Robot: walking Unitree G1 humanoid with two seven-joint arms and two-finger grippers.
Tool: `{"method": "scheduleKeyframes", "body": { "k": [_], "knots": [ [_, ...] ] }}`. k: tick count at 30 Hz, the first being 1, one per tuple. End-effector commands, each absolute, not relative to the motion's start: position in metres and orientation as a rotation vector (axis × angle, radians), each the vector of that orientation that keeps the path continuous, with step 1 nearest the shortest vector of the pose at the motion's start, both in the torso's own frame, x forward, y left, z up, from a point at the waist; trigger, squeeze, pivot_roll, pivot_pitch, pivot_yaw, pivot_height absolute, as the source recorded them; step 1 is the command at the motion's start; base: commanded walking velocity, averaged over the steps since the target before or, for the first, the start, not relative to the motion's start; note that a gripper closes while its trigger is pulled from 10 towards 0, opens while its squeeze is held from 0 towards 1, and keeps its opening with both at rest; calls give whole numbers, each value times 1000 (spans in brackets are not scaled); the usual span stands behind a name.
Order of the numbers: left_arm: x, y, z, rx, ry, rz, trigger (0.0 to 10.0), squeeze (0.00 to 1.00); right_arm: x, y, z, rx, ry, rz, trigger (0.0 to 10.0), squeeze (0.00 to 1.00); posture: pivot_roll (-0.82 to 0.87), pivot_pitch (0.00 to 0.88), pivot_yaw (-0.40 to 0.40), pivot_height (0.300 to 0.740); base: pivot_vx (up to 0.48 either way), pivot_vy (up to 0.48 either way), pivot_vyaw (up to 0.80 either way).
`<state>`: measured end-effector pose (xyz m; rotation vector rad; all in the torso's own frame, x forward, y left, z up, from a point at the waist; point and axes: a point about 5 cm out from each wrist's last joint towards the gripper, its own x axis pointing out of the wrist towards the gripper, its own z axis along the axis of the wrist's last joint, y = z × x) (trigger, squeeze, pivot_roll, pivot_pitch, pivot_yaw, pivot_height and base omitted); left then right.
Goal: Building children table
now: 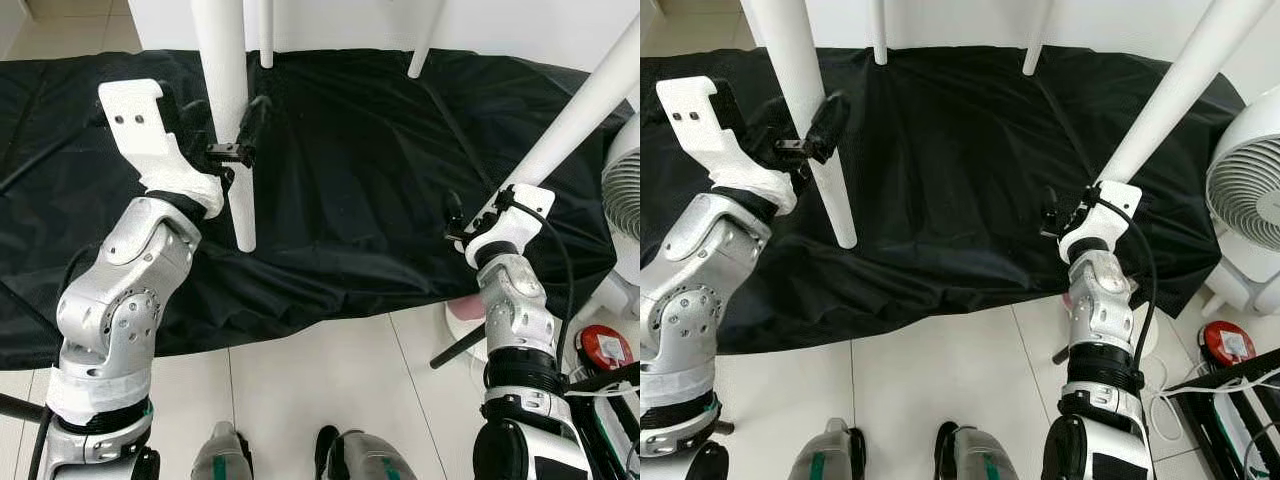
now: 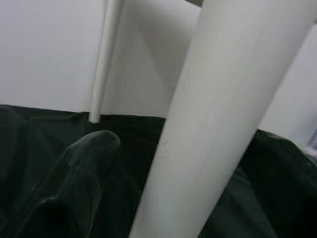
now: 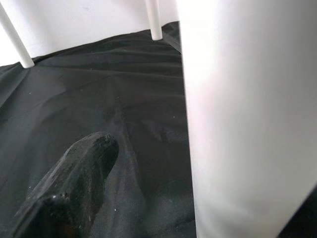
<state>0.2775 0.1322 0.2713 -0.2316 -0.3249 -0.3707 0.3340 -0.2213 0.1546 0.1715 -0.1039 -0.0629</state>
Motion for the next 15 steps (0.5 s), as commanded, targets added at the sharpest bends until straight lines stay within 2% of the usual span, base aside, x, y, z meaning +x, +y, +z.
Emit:
{"method": "scheduleKeyframes", "body": {
  "k": [1, 4, 10, 15],
  "knots": [
    [272, 126, 267, -164, -338, -488, 10000, 0, 331, -222, 152, 173, -110, -47, 10000, 0, 71, 63, -65, 740, 0, 0, 0],
    [267, 125, 254, -68, -317, -504, 10000, 0, 325, -223, 141, 153, -81, -45, 10000, 0, 76, 62, -62, 740, 0, 0, 0],
    [265, 125, 249, -32, -312, -512, 10000, 0, 324, -225, 140, 145, -91, -53, 10000, 0, 77, 61, -61, 740, 0, 0, 0],
    [259, 130, 224, 37, -263, -499, 10000, 0, 307, -227, 136, 152, -184, -66, 10000, 0, 85, 66, -57, 740, 0, 0, 0]
  ]
}}
